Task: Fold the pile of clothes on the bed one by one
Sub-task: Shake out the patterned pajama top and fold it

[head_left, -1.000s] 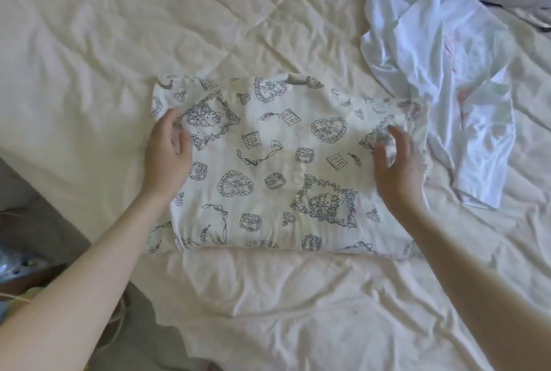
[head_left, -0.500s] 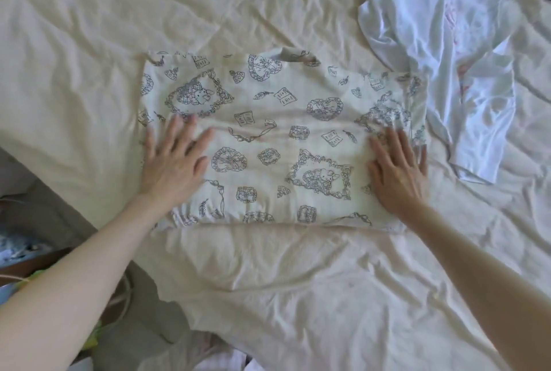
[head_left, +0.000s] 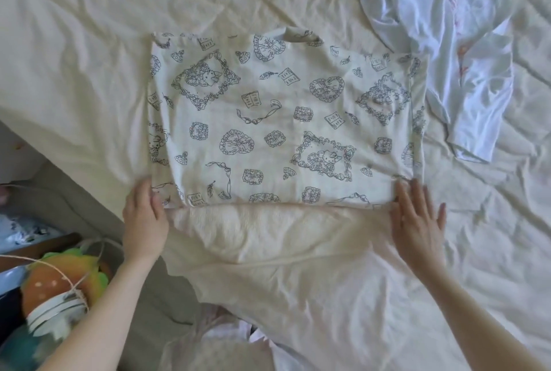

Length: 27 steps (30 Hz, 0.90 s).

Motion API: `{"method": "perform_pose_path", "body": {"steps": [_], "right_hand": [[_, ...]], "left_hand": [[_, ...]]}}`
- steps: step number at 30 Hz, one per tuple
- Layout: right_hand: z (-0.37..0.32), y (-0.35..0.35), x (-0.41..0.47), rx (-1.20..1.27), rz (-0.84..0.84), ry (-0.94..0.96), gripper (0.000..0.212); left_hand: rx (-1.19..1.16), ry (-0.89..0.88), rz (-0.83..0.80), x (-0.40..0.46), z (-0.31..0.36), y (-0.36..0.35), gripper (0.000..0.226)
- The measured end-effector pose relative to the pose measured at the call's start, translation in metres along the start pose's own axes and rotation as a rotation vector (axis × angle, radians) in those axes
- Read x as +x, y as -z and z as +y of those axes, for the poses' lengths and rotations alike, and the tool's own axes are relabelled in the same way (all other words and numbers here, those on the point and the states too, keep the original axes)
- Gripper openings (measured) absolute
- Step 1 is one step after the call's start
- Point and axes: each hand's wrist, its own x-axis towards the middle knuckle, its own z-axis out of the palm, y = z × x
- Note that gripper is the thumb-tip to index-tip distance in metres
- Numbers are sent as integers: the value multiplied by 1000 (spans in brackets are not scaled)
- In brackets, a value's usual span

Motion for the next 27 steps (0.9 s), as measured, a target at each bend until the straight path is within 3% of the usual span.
{"method": "perform_pose_path", "body": {"steps": [2, 4, 6, 9, 13, 16, 18, 20, 24, 27], "right_hand": [[7, 7, 2, 250, 95, -254, 43], [1, 13, 6, 551, 135, -547, 38], [-7, 20, 16, 947, 50, -795, 36], [-6, 20, 28, 1436, -65, -1046, 15], [11, 23, 45, 1531, 47, -1145, 19], [5, 23, 50, 1432, 53, -1107, 3], [-5, 20, 47, 1248, 76, -1038, 21], [-17, 21, 40, 882, 175, -929, 33], [-57, 22, 15, 409, 291, -367, 48], [-91, 11, -3, 185, 236, 28, 50]], "left_hand": [[-189, 221, 123, 2, 9, 4, 34], [-471, 476, 64, 2, 22, 4, 36], [-808, 675, -21, 0, 29, 1, 29], [-1064, 782, 1, -1, 27, 3, 20], [-1092, 765, 122, 13, 18, 23, 21], [-1079, 780, 96, 21, 18, 25, 21], [-1117, 813, 44, 20, 20, 19, 17], [-1212, 826, 3, 17, 22, 12, 12], [-1309, 762, 18, 12, 20, 7, 12], [-1340, 708, 42, 6, 22, 9, 12]]}}
